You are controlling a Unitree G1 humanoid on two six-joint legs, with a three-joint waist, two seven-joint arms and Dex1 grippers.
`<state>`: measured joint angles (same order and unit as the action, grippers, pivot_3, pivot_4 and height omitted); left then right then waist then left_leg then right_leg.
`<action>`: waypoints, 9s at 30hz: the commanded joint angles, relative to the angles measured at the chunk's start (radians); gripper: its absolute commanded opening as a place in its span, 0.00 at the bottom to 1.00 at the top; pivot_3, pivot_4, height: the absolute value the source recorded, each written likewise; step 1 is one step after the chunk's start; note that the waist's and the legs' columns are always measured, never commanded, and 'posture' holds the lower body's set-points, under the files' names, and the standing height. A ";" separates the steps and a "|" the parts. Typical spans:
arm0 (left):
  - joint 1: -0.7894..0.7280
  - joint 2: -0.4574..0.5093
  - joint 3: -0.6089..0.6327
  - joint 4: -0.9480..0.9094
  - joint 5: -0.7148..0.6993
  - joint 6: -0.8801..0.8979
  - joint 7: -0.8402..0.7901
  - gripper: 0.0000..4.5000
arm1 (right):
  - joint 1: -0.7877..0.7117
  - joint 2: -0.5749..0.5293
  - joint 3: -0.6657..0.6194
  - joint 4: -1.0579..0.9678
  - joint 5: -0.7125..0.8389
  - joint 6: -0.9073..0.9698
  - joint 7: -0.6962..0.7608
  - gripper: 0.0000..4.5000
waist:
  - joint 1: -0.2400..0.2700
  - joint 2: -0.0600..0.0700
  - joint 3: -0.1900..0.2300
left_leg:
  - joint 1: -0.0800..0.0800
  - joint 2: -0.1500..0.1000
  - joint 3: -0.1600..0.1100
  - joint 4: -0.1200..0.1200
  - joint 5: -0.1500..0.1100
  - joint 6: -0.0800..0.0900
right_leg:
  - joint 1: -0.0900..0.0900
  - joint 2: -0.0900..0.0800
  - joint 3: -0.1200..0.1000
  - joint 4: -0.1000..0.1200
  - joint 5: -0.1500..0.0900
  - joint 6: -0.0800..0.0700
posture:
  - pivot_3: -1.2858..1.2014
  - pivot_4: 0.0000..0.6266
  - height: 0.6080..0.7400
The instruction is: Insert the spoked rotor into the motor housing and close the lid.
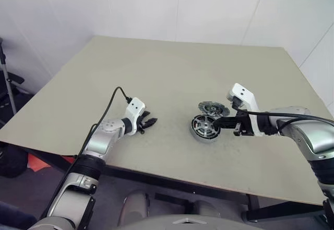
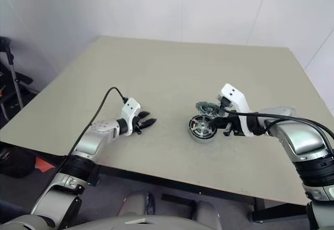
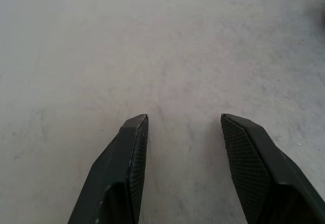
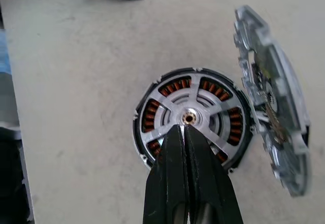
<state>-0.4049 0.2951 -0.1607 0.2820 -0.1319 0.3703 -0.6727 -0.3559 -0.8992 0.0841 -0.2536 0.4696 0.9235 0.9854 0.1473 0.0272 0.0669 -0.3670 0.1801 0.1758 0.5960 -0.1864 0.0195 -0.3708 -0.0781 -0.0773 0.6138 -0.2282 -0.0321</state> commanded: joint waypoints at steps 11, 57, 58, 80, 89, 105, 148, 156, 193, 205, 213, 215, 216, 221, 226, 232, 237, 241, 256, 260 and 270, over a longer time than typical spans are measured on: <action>-0.002 0.012 0.016 -0.048 0.000 0.008 0.010 0.54 | 0.010 0.164 0.095 0.113 -0.096 -0.027 -0.127 0.01 | -0.004 -0.002 -0.002 | 0.002 0.000 0.000 -0.001 0.000 -0.001 | 0.001 0.000 0.000 0.000 0.000 0.001 | 0.52 0.00 1.00; 0.008 0.009 0.008 -0.048 0.005 0.005 0.015 0.54 | -0.041 0.115 0.017 0.112 -0.056 -0.051 -0.083 0.01 | -0.020 -0.002 -0.005 | 0.000 -0.001 0.000 -0.003 0.000 0.000 | 0.001 0.001 0.001 -0.006 0.000 0.000 | 0.52 0.00 1.00; 0.010 0.012 0.010 -0.051 0.005 0.007 0.015 0.54 | -0.021 0.119 0.033 0.139 -0.067 -0.061 -0.080 0.01 | -0.020 -0.002 -0.005 | 0.000 -0.001 0.000 -0.003 0.000 0.000 | 0.001 0.001 0.001 -0.006 0.000 0.000 | 0.52 0.00 1.00; 0.001 0.005 0.003 -0.046 0.006 0.000 0.019 0.54 | -0.068 -0.031 0.035 0.022 -0.187 -0.441 0.126 0.01 | -0.022 -0.002 -0.005 | 0.001 -0.001 0.000 -0.007 0.000 -0.001 | 0.001 0.001 0.001 -0.007 -0.002 0.005 | 0.52 0.00 1.00; -0.039 -0.001 0.009 -0.011 0.014 -0.022 0.020 0.54 | -0.262 -0.110 0.227 0.254 -0.431 -0.864 0.392 0.35 | -0.029 -0.002 -0.005 | -0.001 -0.001 0.001 -0.006 0.000 0.000 | -0.001 0.001 0.001 -0.006 0.000 0.001 | 0.52 0.00 1.00; 0.010 0.005 0.029 -0.055 0.012 -0.018 0.055 0.54 | -0.254 -0.073 0.322 0.239 -0.490 -1.051 0.572 0.50 | -0.024 -0.002 -0.005 | -0.005 0.000 0.000 -0.001 -0.004 0.004 | -0.003 0.001 0.000 0.000 0.001 -0.001 | 0.52 0.00 1.00; 0.016 -0.013 0.024 -0.052 0.018 -0.020 0.070 0.54 | -0.223 0.039 0.285 0.264 -0.594 -0.781 0.456 0.02 | -0.051 -0.006 -0.005 | 0.000 0.000 0.000 0.001 -0.002 0.002 | 0.001 0.001 0.002 -0.003 0.001 0.000 | 0.52 0.00 1.00; 0.033 -0.021 0.027 -0.058 0.014 -0.026 0.082 0.54 | -0.351 0.056 0.208 0.131 -0.352 -0.048 0.505 0.02 | -0.046 -0.004 -0.004 | -0.003 0.000 0.000 0.000 -0.002 0.002 | -0.002 0.001 0.002 0.000 0.001 -0.001 | 0.52 0.00 1.00; 0.088 -0.006 0.068 -0.131 0.009 -0.018 0.112 0.54 | -0.670 0.380 0.087 0.338 0.180 0.691 -0.212 0.86 | -0.037 -0.004 -0.004 | -0.009 0.000 -0.001 -0.003 0.004 -0.010 | -0.014 0.002 0.002 0.009 0.001 -0.002 | 0.52 0.00 1.00; 0.034 -0.023 0.037 -0.069 0.021 -0.043 0.085 0.54 | -0.710 0.214 0.067 0.367 -0.030 0.125 -0.216 0.94 | -0.015 -0.007 -0.004 | -0.010 0.000 -0.001 -0.005 0.005 -0.011 | -0.016 0.002 0.002 0.008 0.001 -0.001 | 0.52 0.00 1.00; 0.006 -0.006 0.038 -0.044 0.023 -0.051 0.056 0.54 | -0.388 0.017 0.123 0.344 -0.203 -0.191 -0.083 0.42 | -0.015 -0.005 -0.003 | -0.013 0.000 0.000 -0.003 0.004 -0.010 | -0.018 0.002 0.002 0.009 0.001 -0.001 | 0.52 0.00 1.00; -0.001 0.001 0.034 -0.035 0.027 -0.053 0.050 0.54 | -0.322 -0.015 0.110 0.288 -0.192 -0.203 -0.033 0.25 | -0.017 -0.005 -0.003 | -0.015 -0.001 0.000 -0.003 0.004 -0.010 | -0.021 0.002 0.003 0.010 0.001 -0.001 | 0.52 0.00 1.00; -0.003 0.003 0.032 -0.031 0.028 -0.055 0.047 0.54 | -0.302 -0.023 0.102 0.264 -0.180 -0.196 -0.014 0.19 | -0.020 -0.004 -0.003 | -0.015 0.000 0.000 -0.003 0.004 -0.009 | -0.021 0.002 0.003 0.010 0.001 -0.001 | 0.52 0.00 1.00; -0.020 -0.005 0.028 -0.014 0.033 -0.059 0.043 0.54 | -0.240 -0.016 0.065 0.088 -0.099 -0.131 0.045 0.04 | -0.022 -0.004 -0.003 | -0.013 0.000 0.000 -0.001 0.001 -0.005 | -0.019 0.002 0.003 0.010 0.001 -0.001 | 0.52 0.00 1.00; -0.028 -0.005 0.030 -0.002 0.036 -0.064 0.042 0.54 | -0.215 0.024 0.090 0.022 -0.073 -0.068 0.025 0.04 | -0.020 -0.005 -0.004 | -0.010 0.001 0.000 0.001 0.001 -0.004 | -0.014 0.002 0.003 0.009 0.001 -0.001 | 0.52 0.00 1.00; -0.019 0.003 0.039 -0.013 0.037 -0.061 0.045 0.54 | -0.195 0.097 0.110 -0.011 -0.052 0.013 -0.022 0.04 | -0.020 -0.005 -0.004 | -0.008 0.001 0.000 0.001 0.001 -0.005 | -0.012 0.002 0.003 0.010 0.001 -0.001 | 0.52 0.00 1.00; -0.009 0.013 0.045 -0.033 0.035 -0.053 0.051 0.54 | -0.170 0.167 0.129 -0.012 -0.061 0.063 -0.086 0.04 | -0.021 -0.005 -0.004 | -0.007 0.001 0.000 0.001 0.001 -0.005 | -0.011 0.002 0.003 0.010 0.001 -0.001 | 0.52 0.00 1.00; -0.016 0.022 0.052 -0.027 0.035 -0.053 0.055 0.54 | -0.179 0.243 0.120 -0.016 -0.023 0.154 -0.133 0.04 | -0.020 -0.005 -0.004 | -0.007 0.001 -0.001 0.001 0.001 -0.005 | -0.011 0.002 0.003 0.010 0.001 -0.001 | 0.52 0.00 1.00; -0.066 0.018 0.053 0.011 0.043 -0.068 0.069 0.54 | -0.149 0.325 0.178 0.183 -0.102 0.078 -0.208 0.04 | -0.022 -0.005 -0.004 | 0.000 0.000 -0.001 -0.001 0.001 -0.005 | -0.005 0.002 0.003 0.009 0.001 0.000 | 0.52 0.00 1.00; -0.070 0.017 0.049 0.018 0.045 -0.072 0.068 0.54 | -0.138 0.363 0.061 0.116 -0.008 -0.003 -0.168 0.04 | -0.022 -0.005 -0.004 | 0.000 0.000 -0.001 -0.001 0.001 -0.005 | -0.004 0.002 0.003 0.008 -0.001 0.003 | 0.52 0.00 1.00; -0.092 -0.002 0.020 0.050 0.059 -0.090 0.050 0.54 | -0.024 0.286 0.029 0.158 -0.058 -0.249 -0.052 0.30 | -0.019 -0.006 -0.004 | -0.002 0.000 -0.001 -0.001 0.001 -0.004 | -0.005 0.002 0.003 0.007 0.001 0.000 | 0.52 0.00 1.00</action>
<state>-0.4691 0.2932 -0.1345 0.3455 -0.0795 0.3039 -0.6164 -0.3829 -0.6078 0.1156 -0.0931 0.4246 0.7250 0.9198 0.1280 0.0215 0.0627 -0.3696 0.1804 0.1753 0.5946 -0.1856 0.0153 -0.3762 -0.0762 -0.0742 0.6203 -0.2276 -0.0324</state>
